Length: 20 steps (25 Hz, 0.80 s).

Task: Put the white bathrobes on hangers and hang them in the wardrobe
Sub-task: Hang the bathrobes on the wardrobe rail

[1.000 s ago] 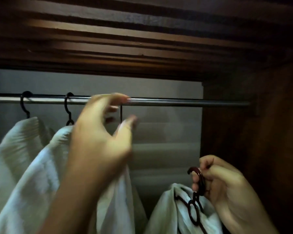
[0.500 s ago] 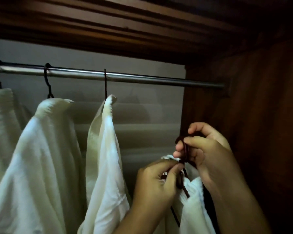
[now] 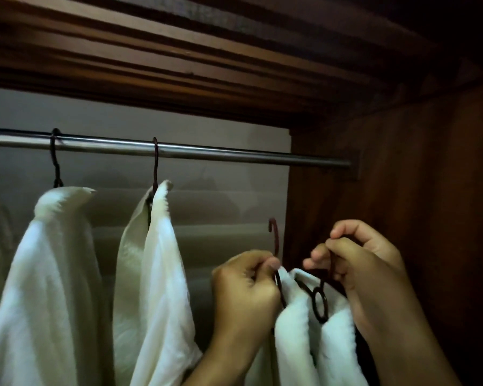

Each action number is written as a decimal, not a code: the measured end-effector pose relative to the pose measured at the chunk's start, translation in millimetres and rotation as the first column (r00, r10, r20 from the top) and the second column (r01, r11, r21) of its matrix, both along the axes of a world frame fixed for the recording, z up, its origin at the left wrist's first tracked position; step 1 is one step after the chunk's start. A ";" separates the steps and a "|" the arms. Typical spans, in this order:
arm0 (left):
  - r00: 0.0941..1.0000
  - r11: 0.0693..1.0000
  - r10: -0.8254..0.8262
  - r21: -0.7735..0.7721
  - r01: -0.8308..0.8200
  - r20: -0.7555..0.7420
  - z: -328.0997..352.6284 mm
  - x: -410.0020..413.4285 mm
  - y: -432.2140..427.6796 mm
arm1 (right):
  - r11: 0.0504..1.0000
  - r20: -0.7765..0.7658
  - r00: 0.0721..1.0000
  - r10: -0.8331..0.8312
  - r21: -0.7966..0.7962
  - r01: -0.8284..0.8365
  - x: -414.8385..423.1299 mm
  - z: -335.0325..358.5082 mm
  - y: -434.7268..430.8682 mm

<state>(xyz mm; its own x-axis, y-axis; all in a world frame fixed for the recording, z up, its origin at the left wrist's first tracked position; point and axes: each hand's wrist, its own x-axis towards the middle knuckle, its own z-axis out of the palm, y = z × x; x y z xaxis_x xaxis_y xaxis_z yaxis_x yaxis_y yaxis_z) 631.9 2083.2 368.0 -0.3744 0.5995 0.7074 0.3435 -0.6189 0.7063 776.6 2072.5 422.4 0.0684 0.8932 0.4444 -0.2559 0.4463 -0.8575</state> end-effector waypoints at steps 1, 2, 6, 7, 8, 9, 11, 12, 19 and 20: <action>0.999 1.000 0.010 -0.017 -0.010 0.039 10.4 -2.4 4.3 | 1.000 -0.011 1.000 -0.013 0.015 0.013 5.0 0.6 2.2; 0.997 0.999 0.034 -0.014 -0.033 0.069 23.6 -4.0 8.5 | 0.999 -0.020 1.000 -0.016 0.034 0.016 9.1 1.3 3.7; 0.925 0.997 -0.077 0.056 0.061 0.371 85.6 -4.2 36.4 | 0.994 -0.015 0.999 -0.030 0.108 0.031 17.2 2.2 6.5; 0.891 0.995 -0.097 0.062 0.077 0.444 101.1 -5.9 48.2 | 0.992 -0.006 0.999 -0.033 0.119 0.034 18.9 1.8 7.8; 0.872 0.997 -0.082 0.047 0.068 0.482 114.1 -9.8 61.1 | 0.991 0.001 0.999 -0.038 0.125 0.038 21.2 1.4 9.4; 0.865 0.999 -0.047 0.018 0.045 0.499 122.2 -14.9 73.5 | 0.991 0.009 0.999 -0.044 0.126 0.042 24.2 1.0 10.9; 0.844 1.000 -0.006 -0.010 0.014 0.536 122.4 -23.0 90.1 | 0.992 0.022 0.998 -0.052 0.114 0.050 30.8 -2.2 14.9; 0.842 1.000 -0.021 0.007 0.020 0.538 117.5 -24.9 96.0 | 0.993 0.029 0.998 -0.057 0.107 0.054 32.8 -5.0 18.1; 0.974 0.999 -0.028 0.029 0.022 0.226 94.6 -39.7 105.3 | 0.975 0.048 0.994 -0.099 0.202 0.088 32.3 14.1 51.9; 0.982 1.000 -0.026 0.018 0.023 0.188 95.0 -44.6 105.1 | 0.968 0.071 0.991 -0.113 0.231 0.094 32.5 26.1 56.9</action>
